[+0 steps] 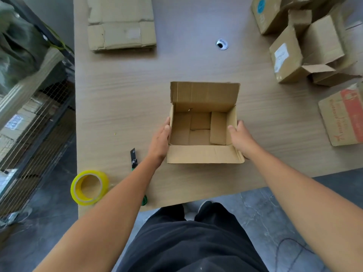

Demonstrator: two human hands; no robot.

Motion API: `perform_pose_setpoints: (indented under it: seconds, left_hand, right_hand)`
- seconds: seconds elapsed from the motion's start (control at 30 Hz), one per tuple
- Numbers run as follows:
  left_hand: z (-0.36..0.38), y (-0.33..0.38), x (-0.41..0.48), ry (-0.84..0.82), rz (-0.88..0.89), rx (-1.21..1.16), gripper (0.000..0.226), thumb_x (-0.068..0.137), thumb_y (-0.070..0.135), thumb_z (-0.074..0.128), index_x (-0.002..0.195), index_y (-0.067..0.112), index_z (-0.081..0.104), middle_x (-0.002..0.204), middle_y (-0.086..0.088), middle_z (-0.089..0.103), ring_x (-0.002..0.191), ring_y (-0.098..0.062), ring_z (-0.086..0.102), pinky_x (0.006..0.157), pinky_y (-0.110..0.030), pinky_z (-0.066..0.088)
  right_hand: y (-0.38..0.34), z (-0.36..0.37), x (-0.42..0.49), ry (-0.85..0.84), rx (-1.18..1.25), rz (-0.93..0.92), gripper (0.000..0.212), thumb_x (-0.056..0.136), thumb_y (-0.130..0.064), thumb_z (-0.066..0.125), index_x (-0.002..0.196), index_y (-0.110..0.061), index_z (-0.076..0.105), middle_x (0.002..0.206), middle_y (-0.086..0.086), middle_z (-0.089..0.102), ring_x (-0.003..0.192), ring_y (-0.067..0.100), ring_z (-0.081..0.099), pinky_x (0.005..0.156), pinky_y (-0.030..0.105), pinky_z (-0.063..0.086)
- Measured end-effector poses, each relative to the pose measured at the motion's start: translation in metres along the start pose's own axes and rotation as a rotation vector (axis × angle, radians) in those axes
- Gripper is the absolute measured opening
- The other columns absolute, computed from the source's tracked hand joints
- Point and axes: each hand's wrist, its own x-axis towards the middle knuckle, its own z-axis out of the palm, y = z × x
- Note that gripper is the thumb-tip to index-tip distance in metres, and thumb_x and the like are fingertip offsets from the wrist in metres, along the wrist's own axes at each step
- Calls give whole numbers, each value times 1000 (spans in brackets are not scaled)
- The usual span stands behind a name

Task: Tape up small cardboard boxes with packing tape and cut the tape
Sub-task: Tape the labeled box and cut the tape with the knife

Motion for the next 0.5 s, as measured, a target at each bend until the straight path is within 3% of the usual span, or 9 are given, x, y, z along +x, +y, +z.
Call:
perform_pose_setpoints:
  seconds: [0.07,0.13,0.23,0.3,0.4,0.5]
  left_hand:
    - [2,9,-3,-111,-14,35,59,108,42,35,161,22,17,168,6,16,152,-9,16,124,-32,11]
    - [8,23,-3,-146,15,0,66,106,45,39,162,22,12,168,6,11,152,-10,14,119,-28,13]
    - [29,53,6,-7,124,-81,63,102,48,43,158,26,27,165,8,22,149,-5,22,123,-32,16]
    - [56,71,19,24,226,108,57,101,50,41,152,25,41,164,5,28,151,-10,20,125,-39,15]
    - [117,98,42,-89,311,445,52,106,48,37,150,20,45,164,1,30,154,-18,13,126,-43,10]
    - [183,123,57,-186,346,641,55,106,49,36,151,18,43,164,0,31,155,-21,11,125,-43,11]
  right_hand:
    - [4,-11,-9,-59,125,79,46,103,-32,48,143,-19,31,128,-1,45,111,18,46,90,34,36]
    - [16,-26,-18,-61,260,170,56,96,-27,58,145,-21,31,135,3,48,109,21,52,78,34,44]
    - [52,-56,-33,76,432,286,61,92,-21,61,146,-22,34,132,3,50,95,14,56,67,31,45]
    - [84,-80,-42,200,562,348,56,93,-20,58,144,-25,35,130,2,52,87,10,55,59,28,43]
    - [123,-124,-47,420,669,423,57,96,-24,57,147,-27,33,138,1,49,87,10,54,57,27,42]
    - [143,-165,-38,512,830,491,52,97,-26,56,144,-26,31,136,7,49,92,17,56,63,39,57]
